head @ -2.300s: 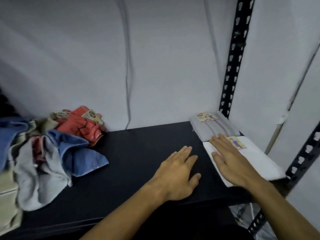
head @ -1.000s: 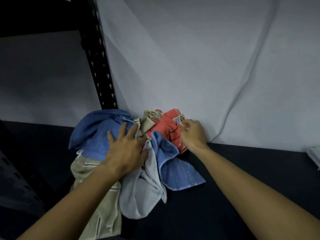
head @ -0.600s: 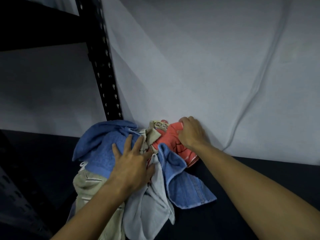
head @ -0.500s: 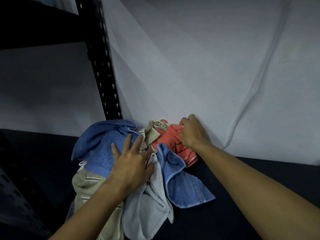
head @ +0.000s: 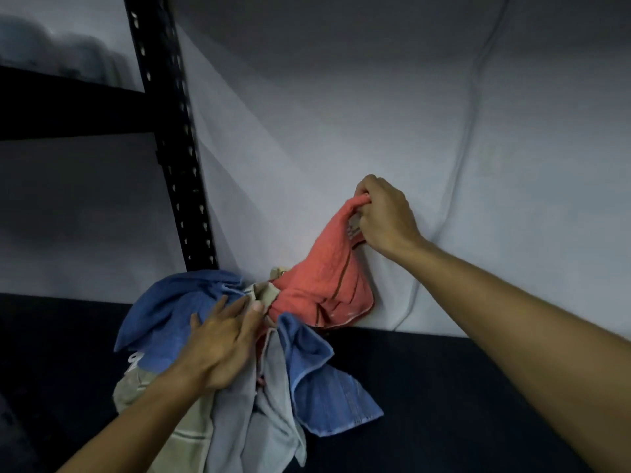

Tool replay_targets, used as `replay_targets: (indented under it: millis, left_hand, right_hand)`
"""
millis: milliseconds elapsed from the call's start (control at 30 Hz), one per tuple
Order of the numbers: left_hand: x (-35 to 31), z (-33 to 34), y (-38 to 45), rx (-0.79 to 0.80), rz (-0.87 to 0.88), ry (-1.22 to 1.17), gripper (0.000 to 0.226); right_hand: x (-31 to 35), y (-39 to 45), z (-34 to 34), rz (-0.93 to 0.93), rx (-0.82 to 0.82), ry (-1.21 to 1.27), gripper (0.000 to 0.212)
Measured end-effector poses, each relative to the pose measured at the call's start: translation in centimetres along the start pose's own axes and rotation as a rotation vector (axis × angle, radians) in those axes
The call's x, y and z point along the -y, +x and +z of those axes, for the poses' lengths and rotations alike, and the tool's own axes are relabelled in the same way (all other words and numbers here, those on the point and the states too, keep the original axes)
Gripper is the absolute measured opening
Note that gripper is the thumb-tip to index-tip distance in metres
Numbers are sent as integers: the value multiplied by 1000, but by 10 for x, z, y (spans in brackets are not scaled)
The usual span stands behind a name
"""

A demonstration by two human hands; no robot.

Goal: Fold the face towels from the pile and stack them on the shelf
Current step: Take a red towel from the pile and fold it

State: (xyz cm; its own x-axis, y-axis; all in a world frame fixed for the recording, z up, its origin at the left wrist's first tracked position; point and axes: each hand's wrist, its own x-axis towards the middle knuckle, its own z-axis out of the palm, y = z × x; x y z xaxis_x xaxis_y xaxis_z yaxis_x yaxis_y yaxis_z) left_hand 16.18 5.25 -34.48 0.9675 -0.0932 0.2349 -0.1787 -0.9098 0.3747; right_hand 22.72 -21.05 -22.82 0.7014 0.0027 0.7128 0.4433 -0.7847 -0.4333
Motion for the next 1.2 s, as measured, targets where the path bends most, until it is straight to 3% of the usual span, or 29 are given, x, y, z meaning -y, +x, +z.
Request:
replay_targets:
  millis: [100,233,400,500,567,667,767,867,967,1067,1200]
  left_hand:
    - [-3,-16,10,-167,14,-144,81]
    - [-39,-42,25,-304,53,-160,28]
    - [-105,-69,42,-317,53,-499,42]
    - [-137,-78,51,-161,27,-764,71]
    - [-151,-79,52,53,55,-980,83]
    - [-164,-74,41,386,191,-1292,47]
    - [-175,-70,15,535,155,-1578,39]
    - [-188,-62,-16,392,187,-1520,25]
    - [-208,-51,-53,217,226,-1440,25]
    - [-228,-43,-82,28,286,-1300,16]
    - [-240,-36,-94,-25,303,-1209,13]
  right_hand:
    - [4,3,-17,-63,-95,153,31]
    - [6,3,-41,-125,-243,320,31]
    - [15,-15,-74,-237,-268,442,27]
    - [22,-31,-95,-279,-216,526,33]
    - [28,-43,-110,-311,-168,581,38]
    - [33,-61,-133,-324,-98,663,42]
    - [30,-84,-157,-311,-53,711,42]
    - [21,-120,-173,-155,-114,780,32]
    - [16,-171,-175,235,-188,1057,25]
    - [23,-213,-179,419,-23,1243,50]
    - [24,-226,-180,450,-59,1001,29]
